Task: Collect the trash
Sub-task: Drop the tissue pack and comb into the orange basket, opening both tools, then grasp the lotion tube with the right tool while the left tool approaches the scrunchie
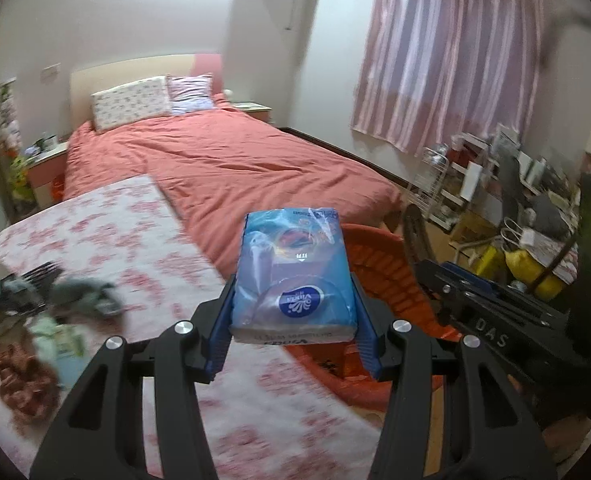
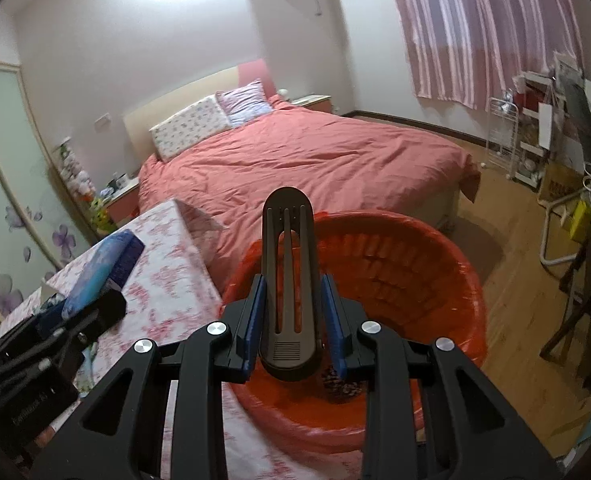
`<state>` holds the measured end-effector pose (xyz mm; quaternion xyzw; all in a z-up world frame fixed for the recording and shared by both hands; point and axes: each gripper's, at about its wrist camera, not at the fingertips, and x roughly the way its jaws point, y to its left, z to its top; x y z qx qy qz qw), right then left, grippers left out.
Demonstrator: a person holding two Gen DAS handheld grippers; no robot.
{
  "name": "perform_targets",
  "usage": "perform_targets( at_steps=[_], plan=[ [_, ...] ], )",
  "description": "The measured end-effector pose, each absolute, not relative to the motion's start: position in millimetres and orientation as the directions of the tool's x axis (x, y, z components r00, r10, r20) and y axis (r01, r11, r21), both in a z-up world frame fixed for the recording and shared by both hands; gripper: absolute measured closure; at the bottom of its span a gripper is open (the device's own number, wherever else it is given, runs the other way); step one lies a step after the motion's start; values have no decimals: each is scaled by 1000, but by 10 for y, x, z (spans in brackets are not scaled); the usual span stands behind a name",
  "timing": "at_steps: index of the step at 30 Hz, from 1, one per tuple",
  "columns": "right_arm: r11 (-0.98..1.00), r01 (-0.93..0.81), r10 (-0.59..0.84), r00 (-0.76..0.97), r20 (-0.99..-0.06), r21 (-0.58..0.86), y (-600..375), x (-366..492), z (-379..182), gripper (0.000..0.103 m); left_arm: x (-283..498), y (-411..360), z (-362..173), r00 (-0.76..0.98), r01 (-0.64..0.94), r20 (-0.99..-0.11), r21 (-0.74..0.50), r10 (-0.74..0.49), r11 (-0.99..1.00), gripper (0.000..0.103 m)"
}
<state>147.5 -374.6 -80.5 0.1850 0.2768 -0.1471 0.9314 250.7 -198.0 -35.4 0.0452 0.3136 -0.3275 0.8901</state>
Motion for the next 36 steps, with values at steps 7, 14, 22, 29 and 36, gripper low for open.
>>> perform_targets(
  at_steps=[7,14,22,29,36],
  plan=[
    [848,419,-173,798,-577,325,-4098,1504,-908,74,2558,-2489,-544,547,649,-628,-100,-554,754,51],
    [827,451,-180,777,-603,335,-4227,1562,-1012,54,2700,-2514,-722,570,599,-667,-63,-480,798,34],
    [831,457,-188,768,-612,318,-4140,1489,-992,53,2789,-2025,-730,618,511,-676,-43,-402,859,33],
    [867,412,-175,778,-604,279,-3896,1567,-851,53,2767,-1555,-688,665,446,-668,-2,-333,895,33],
    [905,343,-129,785,-606,251,-3526,1648,-777,53,2780,-1027,-666,696,359,-668,7,-263,933,32]
  ],
)
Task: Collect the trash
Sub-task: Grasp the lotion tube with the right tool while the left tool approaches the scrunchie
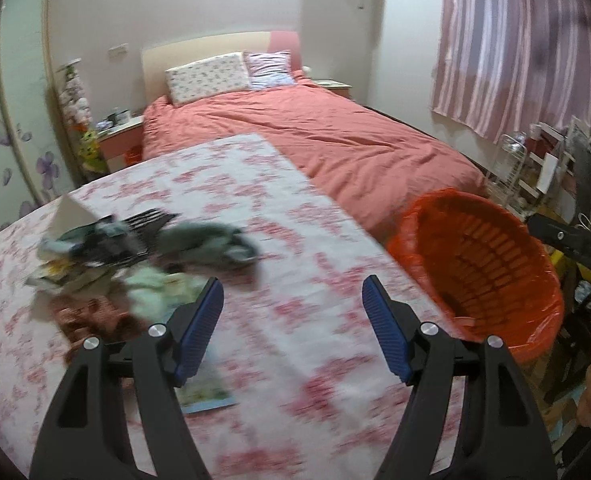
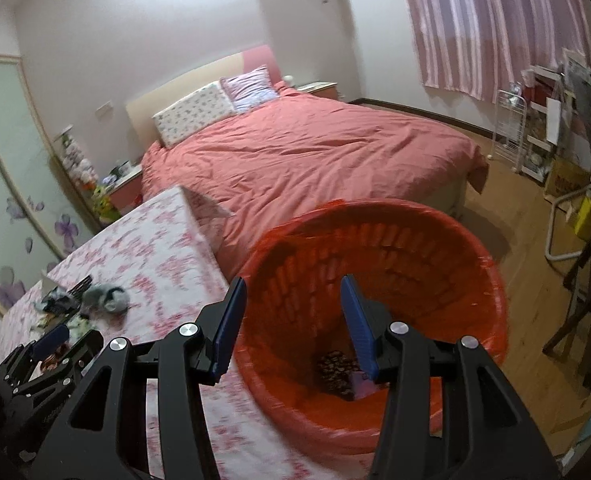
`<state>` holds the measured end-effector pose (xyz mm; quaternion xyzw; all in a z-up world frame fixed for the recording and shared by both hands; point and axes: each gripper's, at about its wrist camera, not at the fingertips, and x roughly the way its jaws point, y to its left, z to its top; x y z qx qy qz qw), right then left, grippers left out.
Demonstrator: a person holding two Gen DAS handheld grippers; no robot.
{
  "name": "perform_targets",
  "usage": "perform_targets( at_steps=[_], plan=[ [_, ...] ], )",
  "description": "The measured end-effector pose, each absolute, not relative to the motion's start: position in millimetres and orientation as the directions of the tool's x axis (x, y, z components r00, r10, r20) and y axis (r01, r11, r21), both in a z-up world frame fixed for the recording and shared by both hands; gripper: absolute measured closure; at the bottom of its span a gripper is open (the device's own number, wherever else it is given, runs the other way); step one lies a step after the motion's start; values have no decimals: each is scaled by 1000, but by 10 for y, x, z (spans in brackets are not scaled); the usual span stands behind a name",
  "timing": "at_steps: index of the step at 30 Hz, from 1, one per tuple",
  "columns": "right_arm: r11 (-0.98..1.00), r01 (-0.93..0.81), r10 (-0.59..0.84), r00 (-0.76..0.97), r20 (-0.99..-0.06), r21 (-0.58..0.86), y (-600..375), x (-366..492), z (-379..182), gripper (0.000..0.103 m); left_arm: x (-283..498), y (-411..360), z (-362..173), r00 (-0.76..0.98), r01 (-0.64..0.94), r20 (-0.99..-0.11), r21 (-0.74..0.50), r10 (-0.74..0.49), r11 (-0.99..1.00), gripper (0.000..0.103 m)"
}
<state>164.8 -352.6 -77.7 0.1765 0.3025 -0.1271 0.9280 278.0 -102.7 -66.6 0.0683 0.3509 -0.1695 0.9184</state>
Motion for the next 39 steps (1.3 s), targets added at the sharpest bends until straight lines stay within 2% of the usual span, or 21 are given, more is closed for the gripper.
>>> perform_targets(
  at_steps=[19,28,39],
  plan=[
    [982,27,105,747,-656,187,-1957,2112,-854,54,2794,754,-746,745,34,-666,9,-19,999,31],
    [985,-63,155,715,-682,158,-1391,2389,-1002,69,2780,1090,-777,742,-25,-670,-22,4,999,31],
    [989,-55,139,681,-719,139,-1192,2640,-1199,72,2798,1198,-857,730,-41,-683,-43,1,998,31]
  ],
)
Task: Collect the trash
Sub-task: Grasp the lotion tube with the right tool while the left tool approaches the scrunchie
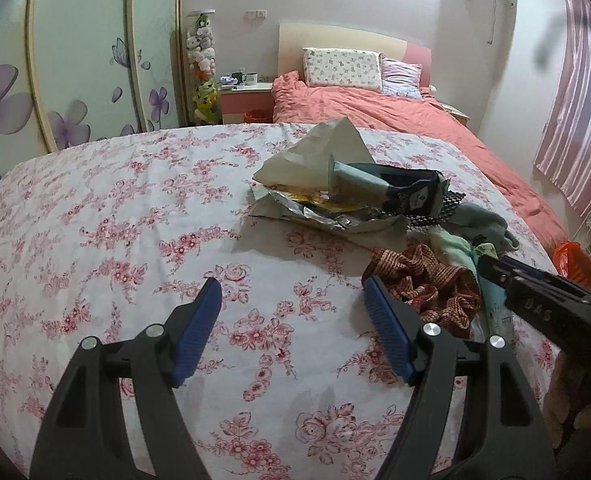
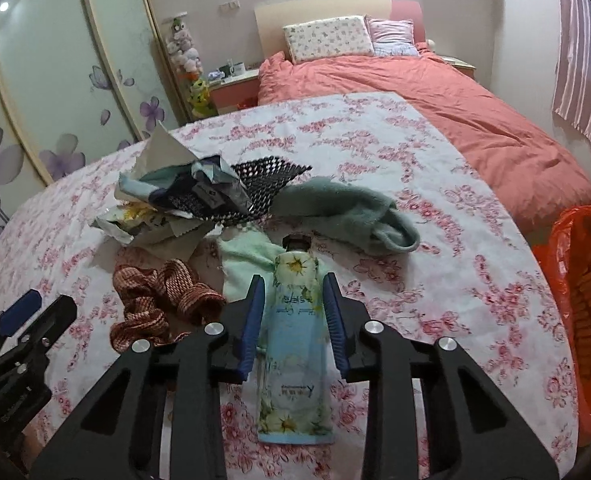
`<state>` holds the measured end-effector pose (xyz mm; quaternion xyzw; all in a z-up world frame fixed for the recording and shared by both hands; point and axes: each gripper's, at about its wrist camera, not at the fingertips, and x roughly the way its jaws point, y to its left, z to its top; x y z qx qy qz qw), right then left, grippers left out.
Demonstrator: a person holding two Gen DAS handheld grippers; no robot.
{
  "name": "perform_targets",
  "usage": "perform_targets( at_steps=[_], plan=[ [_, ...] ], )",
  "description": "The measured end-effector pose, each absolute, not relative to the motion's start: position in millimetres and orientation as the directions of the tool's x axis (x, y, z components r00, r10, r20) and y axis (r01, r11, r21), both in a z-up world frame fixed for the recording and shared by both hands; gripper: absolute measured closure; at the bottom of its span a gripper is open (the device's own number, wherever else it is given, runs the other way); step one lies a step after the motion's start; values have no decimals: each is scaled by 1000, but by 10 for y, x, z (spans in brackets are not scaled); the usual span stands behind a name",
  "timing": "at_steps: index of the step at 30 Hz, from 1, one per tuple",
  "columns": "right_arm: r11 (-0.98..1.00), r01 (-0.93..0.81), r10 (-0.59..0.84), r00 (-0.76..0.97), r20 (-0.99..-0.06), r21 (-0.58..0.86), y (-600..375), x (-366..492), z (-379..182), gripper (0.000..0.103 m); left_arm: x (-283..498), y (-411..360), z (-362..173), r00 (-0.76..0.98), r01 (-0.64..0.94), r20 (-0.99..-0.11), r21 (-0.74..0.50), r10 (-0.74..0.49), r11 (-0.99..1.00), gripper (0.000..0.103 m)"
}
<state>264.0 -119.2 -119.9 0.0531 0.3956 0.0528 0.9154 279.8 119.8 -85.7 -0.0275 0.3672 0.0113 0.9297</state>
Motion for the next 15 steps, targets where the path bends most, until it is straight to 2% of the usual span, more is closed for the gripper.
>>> perform_targets(
  at_steps=[7,15],
  plan=[
    [991,-55,127,674,-728,121,-1202,2673,-1252,75,2818,1108,-860,723,-19,-690,-51,-22,999,31],
    [995,32,44,685,-728,91,-1578,2511,-1232,75,2884,784,-896,704,52,-704,-73,-89,996,31]
  ],
)
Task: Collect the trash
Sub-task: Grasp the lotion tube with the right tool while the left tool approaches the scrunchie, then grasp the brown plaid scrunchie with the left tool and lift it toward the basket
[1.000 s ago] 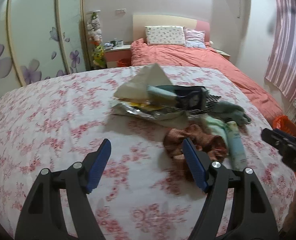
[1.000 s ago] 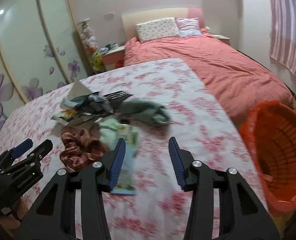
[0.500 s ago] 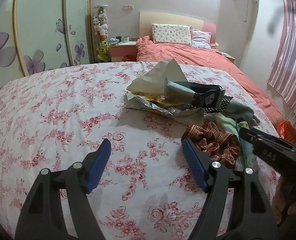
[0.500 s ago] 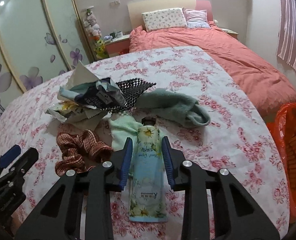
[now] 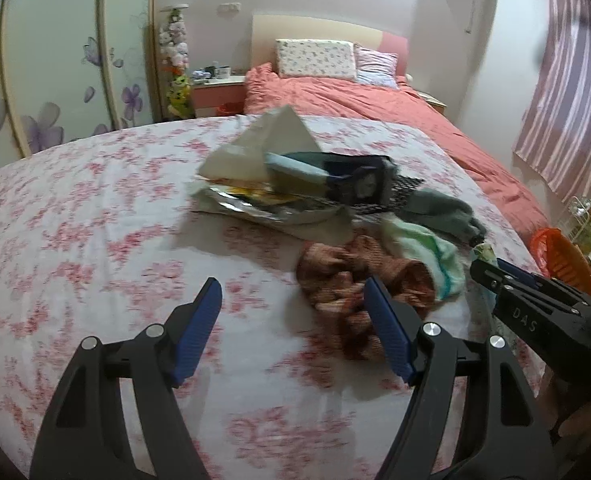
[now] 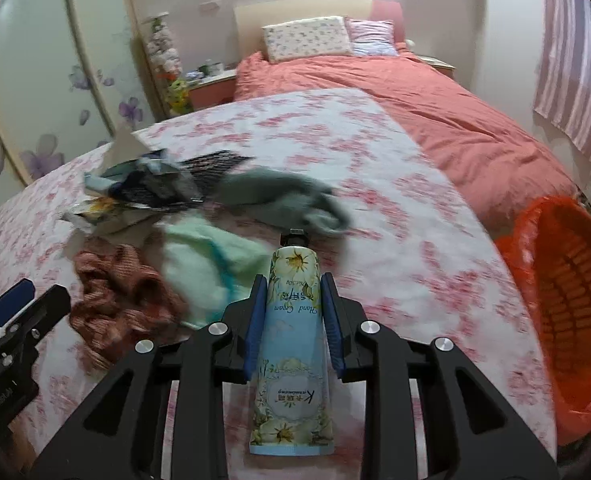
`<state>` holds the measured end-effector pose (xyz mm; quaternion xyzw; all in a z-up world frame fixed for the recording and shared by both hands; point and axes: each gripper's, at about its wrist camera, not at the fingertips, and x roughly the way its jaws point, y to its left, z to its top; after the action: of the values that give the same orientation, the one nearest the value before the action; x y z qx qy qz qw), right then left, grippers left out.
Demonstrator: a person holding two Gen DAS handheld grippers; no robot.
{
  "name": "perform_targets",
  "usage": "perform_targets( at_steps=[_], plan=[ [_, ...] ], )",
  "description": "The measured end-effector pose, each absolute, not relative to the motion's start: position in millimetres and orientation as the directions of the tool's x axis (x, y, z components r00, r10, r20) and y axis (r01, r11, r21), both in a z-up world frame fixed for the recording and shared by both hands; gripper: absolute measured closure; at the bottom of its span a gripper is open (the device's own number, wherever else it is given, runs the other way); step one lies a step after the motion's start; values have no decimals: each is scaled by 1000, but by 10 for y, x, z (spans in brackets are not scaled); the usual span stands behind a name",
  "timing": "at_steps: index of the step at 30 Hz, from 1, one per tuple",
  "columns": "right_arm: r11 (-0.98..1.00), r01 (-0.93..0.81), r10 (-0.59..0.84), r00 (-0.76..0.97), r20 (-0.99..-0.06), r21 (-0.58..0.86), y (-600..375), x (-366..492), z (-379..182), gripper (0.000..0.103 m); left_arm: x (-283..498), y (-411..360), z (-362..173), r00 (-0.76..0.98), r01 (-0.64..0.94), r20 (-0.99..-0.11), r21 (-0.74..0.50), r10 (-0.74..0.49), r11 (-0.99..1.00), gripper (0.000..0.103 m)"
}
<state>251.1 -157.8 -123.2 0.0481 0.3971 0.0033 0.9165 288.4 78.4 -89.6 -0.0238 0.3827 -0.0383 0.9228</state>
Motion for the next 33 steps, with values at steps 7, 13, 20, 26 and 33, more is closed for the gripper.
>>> perform_targets(
  at_steps=[7,13,20,26,33],
  plan=[
    [988,135,-28,659,-752,81,-1926,2554,-1308,75,2991,529,-1017,673,76,-734,-59,-95,995,31],
    [989,122,-14,650,-760,86,-1928,2560,-1329,74,3016,537,-1059,662,56,-744,-71,-91,996,36],
    [989,122,-12,650,-759,89,-1933,2554,-1328,74,3044,562,-1168,626,49,-771,-109,-116,993,46],
    [988,121,-10,652,-759,91,-1942,2555,-1331,75,3093,560,-1176,627,49,-768,-130,-132,990,74],
    [984,114,27,665,-746,138,-2035,2419,-1311,75,3017,590,-1061,655,72,-741,-132,-147,989,80]
  ],
)
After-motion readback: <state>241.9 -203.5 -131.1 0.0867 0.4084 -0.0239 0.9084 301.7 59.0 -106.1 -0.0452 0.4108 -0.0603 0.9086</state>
